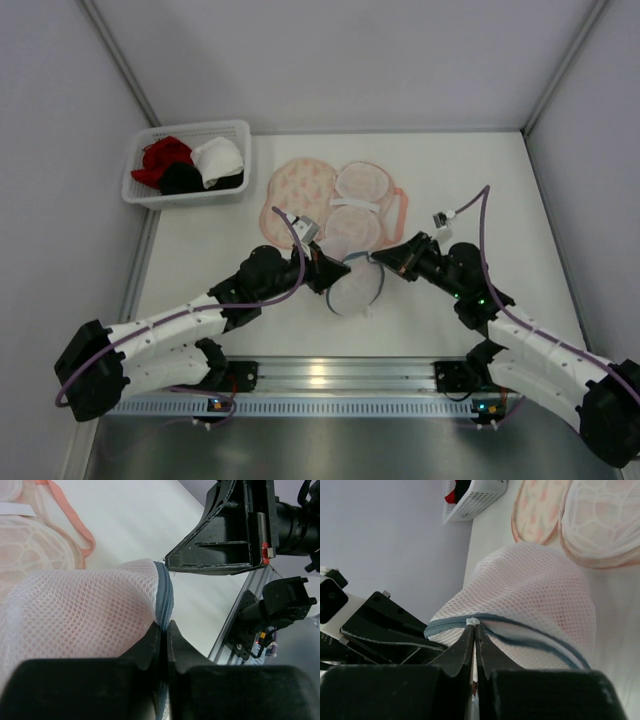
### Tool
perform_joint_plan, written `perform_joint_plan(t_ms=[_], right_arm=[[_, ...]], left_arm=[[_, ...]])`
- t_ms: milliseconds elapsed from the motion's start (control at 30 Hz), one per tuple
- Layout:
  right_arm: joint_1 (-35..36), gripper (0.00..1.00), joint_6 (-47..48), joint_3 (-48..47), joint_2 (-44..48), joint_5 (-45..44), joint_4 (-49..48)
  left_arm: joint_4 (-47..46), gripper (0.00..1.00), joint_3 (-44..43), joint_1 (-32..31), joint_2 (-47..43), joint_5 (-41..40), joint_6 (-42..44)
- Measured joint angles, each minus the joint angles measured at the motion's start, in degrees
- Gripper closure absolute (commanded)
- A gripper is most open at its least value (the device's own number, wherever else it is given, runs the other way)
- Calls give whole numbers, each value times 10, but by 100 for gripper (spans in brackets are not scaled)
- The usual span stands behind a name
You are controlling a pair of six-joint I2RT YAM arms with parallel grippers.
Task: Place the bra in the laundry bag and zip it closed
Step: Zip the zipper on the laundry bag.
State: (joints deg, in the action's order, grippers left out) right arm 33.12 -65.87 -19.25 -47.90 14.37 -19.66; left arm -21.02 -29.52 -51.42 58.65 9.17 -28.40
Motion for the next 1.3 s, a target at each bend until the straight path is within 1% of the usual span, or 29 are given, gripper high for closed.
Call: perform_joint_plan(t_ms=[33,67,100,133,233,367,500,600,700,767,867,967,1000,1033,1067,1100,1133,1300], right_arm=[[0,100,10,-5,3,-2,9],[1,100,20,-10,5,-4,15],[1,100,31,-15,6,-8,26],[1,100,40,-18,7,-11,33],[1,100,68,-26,6,-12,58],[1,100,100,-36,-1,-7,74],[1,100,127,-50,-4,0,90],[1,100,145,-60,-4,4,104],[1,100,155,-63,-3,6,111],[1,100,159,-63,-2,7,116],[1,100,162,-64,-1,8,122],[1,100,164,-64,-1,9,126],[1,100,165,-64,-1,9,127],[1,100,165,-64,-1,9,127],[1,100,167,-64,-1,9,127],[1,100,168,-64,0,9,129],[1,100,168,-64,0,9,129],[1,100,169,-64,3,1,141]], left_arm=[[0,60,0,0,0,0,3],[4,44,-2,0,0,0,6],[11,6,-7,0,0,0,11],[24,2,-16,0,1,0,18],[89,2,-85,0,15,2,47],[158,2,-202,0,39,4,126],[230,2,-296,0,94,17,223],[287,2,-336,0,153,46,284],[351,3,-353,0,208,74,334],[393,5,-359,0,234,91,362],[431,13,-365,2,249,111,392],[449,34,-377,5,254,121,413],[452,44,-381,6,257,124,417],[453,67,-385,8,259,126,421],[455,76,-388,9,263,127,420],[455,89,-391,11,267,127,423],[457,100,-393,13,271,126,420],[446,100,-393,14,282,109,389]])
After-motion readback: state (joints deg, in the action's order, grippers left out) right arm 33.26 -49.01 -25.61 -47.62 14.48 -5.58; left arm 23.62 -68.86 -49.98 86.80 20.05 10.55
